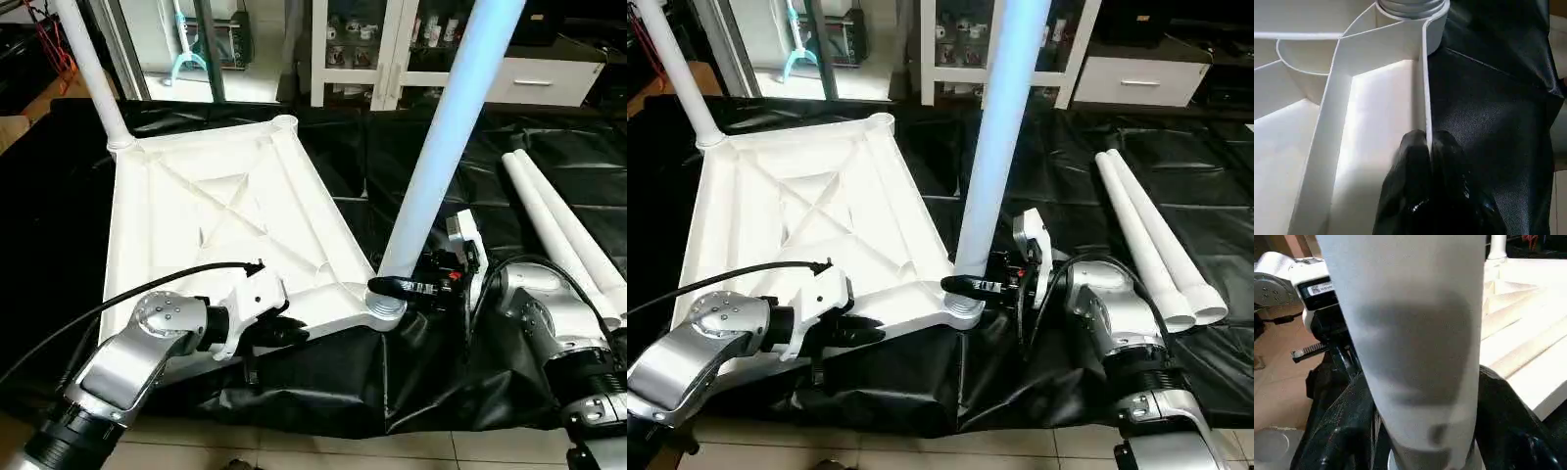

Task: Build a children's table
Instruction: Insert table leg to table base

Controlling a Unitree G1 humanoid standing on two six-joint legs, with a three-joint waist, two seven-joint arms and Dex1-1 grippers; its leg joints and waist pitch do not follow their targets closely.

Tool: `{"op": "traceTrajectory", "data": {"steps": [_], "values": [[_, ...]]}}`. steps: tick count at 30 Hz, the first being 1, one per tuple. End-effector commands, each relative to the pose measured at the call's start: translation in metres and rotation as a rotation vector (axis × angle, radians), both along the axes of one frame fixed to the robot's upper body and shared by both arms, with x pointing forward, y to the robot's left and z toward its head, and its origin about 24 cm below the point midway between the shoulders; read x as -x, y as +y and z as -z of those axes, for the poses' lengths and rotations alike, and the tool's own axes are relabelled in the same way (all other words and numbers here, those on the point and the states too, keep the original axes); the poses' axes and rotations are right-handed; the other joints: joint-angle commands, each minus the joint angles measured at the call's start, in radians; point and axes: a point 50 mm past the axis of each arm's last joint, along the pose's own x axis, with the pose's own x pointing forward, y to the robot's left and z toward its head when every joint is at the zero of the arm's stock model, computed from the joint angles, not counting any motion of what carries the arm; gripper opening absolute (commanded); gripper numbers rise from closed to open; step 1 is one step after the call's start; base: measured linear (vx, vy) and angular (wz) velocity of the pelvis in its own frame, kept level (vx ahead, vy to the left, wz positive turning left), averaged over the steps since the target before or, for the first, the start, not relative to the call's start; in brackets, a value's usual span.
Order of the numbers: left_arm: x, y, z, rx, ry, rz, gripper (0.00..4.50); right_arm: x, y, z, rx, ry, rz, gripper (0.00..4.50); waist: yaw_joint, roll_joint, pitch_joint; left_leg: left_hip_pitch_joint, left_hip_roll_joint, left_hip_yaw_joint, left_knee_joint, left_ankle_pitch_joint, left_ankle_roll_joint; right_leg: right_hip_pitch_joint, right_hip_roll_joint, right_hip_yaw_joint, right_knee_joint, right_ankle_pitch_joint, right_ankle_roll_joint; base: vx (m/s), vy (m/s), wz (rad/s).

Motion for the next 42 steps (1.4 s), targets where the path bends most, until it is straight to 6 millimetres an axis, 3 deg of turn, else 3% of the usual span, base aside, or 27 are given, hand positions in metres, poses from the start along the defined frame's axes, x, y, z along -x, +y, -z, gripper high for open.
{"op": "traceTrajectory", "data": {"steps": [1, 5, 8, 9, 10, 11, 12, 13, 14, 15, 17, 18, 20, 21, 22, 23, 25, 28, 29, 30, 32, 33, 37, 38, 39, 40, 42], "values": [[0.004, 0.004, 0.003, -0.012, 0.023, 0.028, 0.00, -0.003, -0.020, -0.006, -0.026, -0.006, 0.116, 2.16, 0.002, -0.009, -0.072, 0.042, 0.006, 0.000, -0.046, 0.053, 0.122, 0.043, -0.035, 0.018, -0.049, 0.343, -0.272, 0.000, 0.000, 0.00], [0.002, 0.004, 0.004, -0.033, 0.014, 0.012, 0.00, -0.004, -0.019, 0.000, 0.007, 0.003, 0.150, 2.12, 0.000, -0.009, -0.071, 0.042, 0.006, 0.000, -0.047, 0.040, 0.115, 0.043, -0.035, 0.019, -0.050, 0.325, -0.273, 0.000, 0.000, 0.00], [-0.007, 0.003, 0.011, -0.079, -0.002, -0.076, 0.00, -0.014, -0.020, 0.015, 0.110, 0.015, 0.309, 2.08, -0.005, -0.009, -0.067, 0.041, 0.004, 0.002, -0.049, 0.025, 0.102, 0.039, -0.036, 0.019, -0.053, 0.298, -0.275, 0.000, 0.000, 0.00], [-0.015, -0.002, 0.017, -0.113, -0.004, -0.165, 0.00, -0.027, -0.022, 0.027, 0.145, 0.039, 0.564, 2.07, -0.009, -0.004, -0.067, 0.043, 0.007, 0.002, -0.052, -0.003, 0.082, 0.039, -0.040, 0.021, -0.056, 0.258, -0.274, 0.000, 0.000, 0.00], [-0.016, -0.002, 0.017, -0.115, -0.005, -0.171, 0.00, -0.028, -0.022, 0.028, 0.147, 0.042, 0.578, 2.05, -0.016, -0.005, -0.062, 0.046, 0.005, 0.000, -0.060, -0.047, 0.054, 0.039, -0.039, 0.019, -0.063, 0.186, -0.279, 0.000, 0.000, 0.00], [-0.028, -0.011, 0.022, -0.144, -0.033, -0.288, 0.00, -0.036, -0.021, 0.042, 0.187, 0.090, 0.816, 2.05, -0.019, -0.004, -0.064, 0.048, 0.007, 0.000, -0.060, -0.051, 0.039, 0.040, -0.040, 0.020, -0.062, 0.174, -0.278, 0.000, 0.000, 0.00], [-0.034, -0.018, 0.023, -0.148, -0.039, -0.341, 0.00, -0.037, -0.019, 0.048, 0.202, 0.109, 0.895, 2.00, -0.030, -0.004, -0.060, 0.047, 0.006, 0.002, -0.062, -0.058, 0.014, 0.039, -0.042, 0.024, -0.065, 0.152, -0.282, 0.000, 0.000, 0.00], [-0.034, -0.018, 0.023, -0.148, -0.039, -0.341, 0.00, -0.037, -0.019, 0.048, 0.202, 0.109, 0.895, 2.00, -0.027, -0.006, -0.065, 0.047, 0.005, -0.002, -0.061, -0.062, 0.006, 0.047, -0.044, 0.022, -0.067, 0.147, -0.278, 0.000, 0.000, 0.00], [-0.037, -0.022, 0.024, -0.150, -0.041, -0.371, 0.00, -0.038, -0.017, 0.052, 0.211, 0.119, 0.940, 1.99, -0.028, -0.008, -0.066, 0.042, 0.002, -0.001, -0.060, -0.055, 0.011, 0.051, -0.043, 0.023, -0.066, 0.164, -0.273, 0.000, 0.000, 0.00], [-0.041, -0.030, 0.024, -0.151, -0.048, -0.402, 0.00, -0.038, -0.012, 0.057, 0.204, 0.144, 1.005, 1.98, -0.029, -0.007, -0.070, 0.042, 0.002, 0.001, -0.055, -0.021, 0.027, 0.050, -0.041, 0.025, -0.061, 0.238, -0.268, 0.000, 0.000, 0.00], [-0.046, -0.042, 0.025, -0.160, -0.054, -0.419, 0.00, -0.039, -0.003, 0.064, 0.192, 0.178, 1.077, 1.95, -0.026, -0.006, -0.072, 0.042, 0.000, 0.000, -0.053, 0.011, 0.048, 0.050, -0.039, 0.024, -0.059, 0.294, -0.270, 0.000, 0.000, 0.00], [-0.050, -0.057, 0.024, -0.167, -0.069, -0.423, 0.00, -0.038, 0.013, 0.072, 0.180, 0.219, 1.129, 1.95, -0.026, -0.007, -0.071, 0.044, 0.001, 0.000, -0.055, 0.003, 0.050, 0.047, -0.039, 0.024, -0.061, 0.294, -0.271, 0.000, 0.000, 0.00], [-0.050, -0.057, 0.024, -0.167, -0.069, -0.423, 0.00, -0.038, 0.013, 0.072, 0.180, 0.219, 1.129, 1.95, -0.024, -0.007, -0.068, 0.048, 0.002, 0.000, -0.059, -0.027, 0.043, 0.046, -0.041, 0.023, -0.066, 0.259, -0.270, 0.000, 0.000, 0.00], [-0.052, -0.071, 0.024, -0.168, -0.078, -0.413, 0.00, -0.036, 0.026, 0.077, 0.162, 0.256, 1.159, 1.95, -0.024, -0.009, -0.064, 0.050, 0.004, 0.000, -0.064, -0.089, 0.026, 0.048, -0.042, 0.023, -0.073, 0.201, -0.260, 0.000, 0.000, 0.00], [-0.053, -0.084, 0.022, -0.151, -0.084, -0.388, 0.00, -0.036, 0.043, 0.079, 0.133, 0.278, 1.141, 1.95, -0.023, -0.007, -0.064, 0.053, 0.006, -0.001, -0.067, -0.100, 0.017, 0.047, -0.044, 0.023, -0.074, 0.184, -0.256, 0.000, 0.000, 0.00], [-0.053, -0.084, 0.022, -0.151, -0.084, -0.388, 0.00, -0.036, 0.043, 0.079, 0.133, 0.278, 1.141, 1.95, -0.026, -0.004, -0.061, 0.060, 0.008, -0.003, -0.073, -0.146, -0.001, 0.045, -0.044, 0.021, -0.081, 0.130, -0.252, 0.000, 0.000, 0.00], [-0.052, -0.092, 0.020, -0.129, -0.083, -0.363, 0.00, -0.038, 0.056, 0.075, 0.087, 0.276, 1.100, 1.95, -0.027, -0.007, -0.064, 0.059, 0.008, -0.005, -0.075, -0.162, -0.021, 0.049, -0.042, 0.021, -0.081, 0.130, -0.241, 0.000, 0.000, 0.00], [-0.046, -0.083, 0.020, -0.081, -0.082, -0.295, 0.00, -0.046, 0.058, 0.056, -0.002, 0.173, 0.965, 2.30, -0.026, -0.012, -0.068, 0.049, 0.005, -0.007, -0.072, -0.132, -0.001, 0.060, -0.044, 0.020, -0.076, 0.209, -0.236, 0.000, 0.000, 0.00], [-0.041, -0.071, 0.021, -0.063, -0.086, -0.252, 0.00, -0.049, 0.049, 0.042, -0.018, 0.069, 0.873, 2.68, -0.027, -0.013, -0.076, 0.044, 0.002, -0.008, -0.066, -0.084, 0.024, 0.066, -0.042, 0.019, -0.068, 0.289, -0.239, 0.000, 0.000, 0.00], [-0.034, -0.060, 0.019, -0.025, -0.098, -0.171, 0.00, -0.050, 0.039, 0.031, -0.030, -0.007, 0.789, 2.73, -0.029, -0.014, -0.079, 0.038, 0.000, -0.009, -0.060, -0.038, 0.058, 0.070, -0.041, 0.017, -0.061, 0.368, -0.243, 0.000, 0.000, 0.00], [-0.028, -0.054, 0.017, -0.003, -0.108, -0.117, 0.00, -0.049, 0.032, 0.025, -0.029, -0.048, 0.743, 2.78, -0.031, -0.012, -0.081, 0.044, 0.001, -0.005, -0.058, 0.005, 0.086, 0.064, -0.036, 0.017, -0.057, 0.438, -0.254, 0.000, 0.000, 0.00], [-0.018, -0.044, 0.016, 0.019, -0.077, -0.047, 0.00, -0.048, 0.021, 0.017, -0.054, -0.074, 0.677, 2.99, -0.024, -0.014, -0.086, 0.044, -0.001, -0.007, -0.052, 0.054, 0.119, 0.069, -0.036, 0.016, -0.050, 0.501, -0.264, 0.000, 0.000, 0.00], [0.003, -0.018, 0.011, 0.044, 0.043, 0.055, 0.00, -0.037, -0.009, -0.002, -0.038, -0.126, 0.461, 3.22, -0.022, -0.007, -0.087, 0.049, 0.004, -0.006, -0.043, 0.139, 0.149, 0.059, -0.024, 0.010, -0.036, 0.577, -0.265, 0.000, 0.000, 0.00], [0.004, -0.017, 0.011, 0.045, 0.045, 0.055, 0.00, -0.036, -0.010, -0.002, -0.036, -0.126, 0.454, 3.22, -0.015, -0.004, -0.092, 0.052, 0.006, -0.011, -0.039, 0.166, 0.151, 0.060, -0.023, 0.007, -0.031, 0.591, -0.262, 0.000, 0.000, 0.00], [0.007, -0.005, 0.008, 0.048, 0.071, 0.051, 0.00, -0.026, -0.025, -0.009, -0.015, -0.111, 0.335, 3.22, -0.006, -0.004, -0.088, 0.054, 0.007, -0.006, -0.035, 0.195, 0.161, 0.054, -0.019, 0.005, -0.033, 0.585, -0.259, 0.000, 0.000, 0.00], [0.006, -0.002, 0.008, 0.045, 0.066, 0.036, 0.00, -0.023, -0.031, -0.011, -0.012, -0.102, 0.303, 3.22, -0.002, -0.007, -0.090, 0.050, 0.009, -0.007, -0.033, 0.204, 0.161, 0.055, -0.020, 0.005, -0.029, 0.589, -0.258, 0.000, 0.000, 0.00], [0.005, 0.000, 0.007, 0.042, 0.059, 0.026, 0.00, -0.021, -0.035, -0.012, -0.012, -0.095, 0.283, 2.93, 0.006, -0.008, -0.085, 0.050, 0.009, -0.001, -0.035, 0.178, 0.159, 0.043, -0.024, 0.006, -0.034, 0.550, -0.259, 0.000, 0.000, 0.00]]}}
